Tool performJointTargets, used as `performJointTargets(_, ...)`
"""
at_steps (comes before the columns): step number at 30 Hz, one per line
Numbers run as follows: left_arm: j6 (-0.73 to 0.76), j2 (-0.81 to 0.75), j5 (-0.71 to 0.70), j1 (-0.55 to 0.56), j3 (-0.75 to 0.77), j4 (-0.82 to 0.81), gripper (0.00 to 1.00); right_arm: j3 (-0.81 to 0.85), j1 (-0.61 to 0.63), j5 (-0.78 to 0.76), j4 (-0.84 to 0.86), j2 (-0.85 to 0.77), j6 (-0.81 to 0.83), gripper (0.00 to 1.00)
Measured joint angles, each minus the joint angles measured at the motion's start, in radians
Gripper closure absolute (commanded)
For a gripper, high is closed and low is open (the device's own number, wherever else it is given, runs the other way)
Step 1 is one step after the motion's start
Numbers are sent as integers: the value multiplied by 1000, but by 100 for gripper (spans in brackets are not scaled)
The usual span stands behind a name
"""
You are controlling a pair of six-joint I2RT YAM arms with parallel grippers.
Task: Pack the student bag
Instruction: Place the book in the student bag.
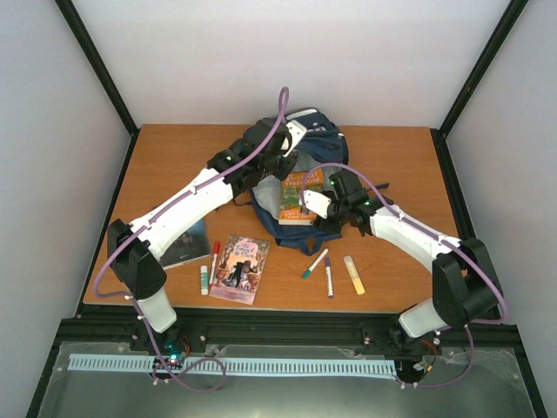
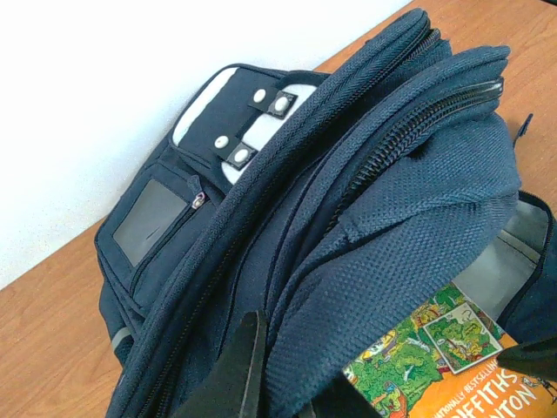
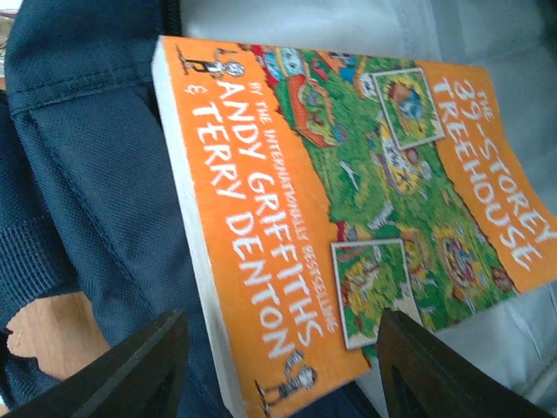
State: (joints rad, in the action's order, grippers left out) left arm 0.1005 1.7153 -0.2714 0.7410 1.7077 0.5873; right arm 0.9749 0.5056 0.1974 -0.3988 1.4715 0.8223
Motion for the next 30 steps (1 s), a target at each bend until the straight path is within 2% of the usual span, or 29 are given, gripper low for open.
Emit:
performJointTargets(11, 0, 0, 10, 0, 0, 6, 99, -1, 24, -41, 81, 117, 35, 55)
performJointTargets(19, 0, 0, 26, 0, -3, 8, 99, 14, 26, -179, 246, 209, 53, 58)
performJointTargets(27, 0, 0, 38, -1, -4, 15, 99, 119, 30, -279, 379, 365, 116, 60)
performJointTargets(30, 0, 0, 36, -5, -5, 17, 99, 144, 31, -313, 430, 403, 143, 66)
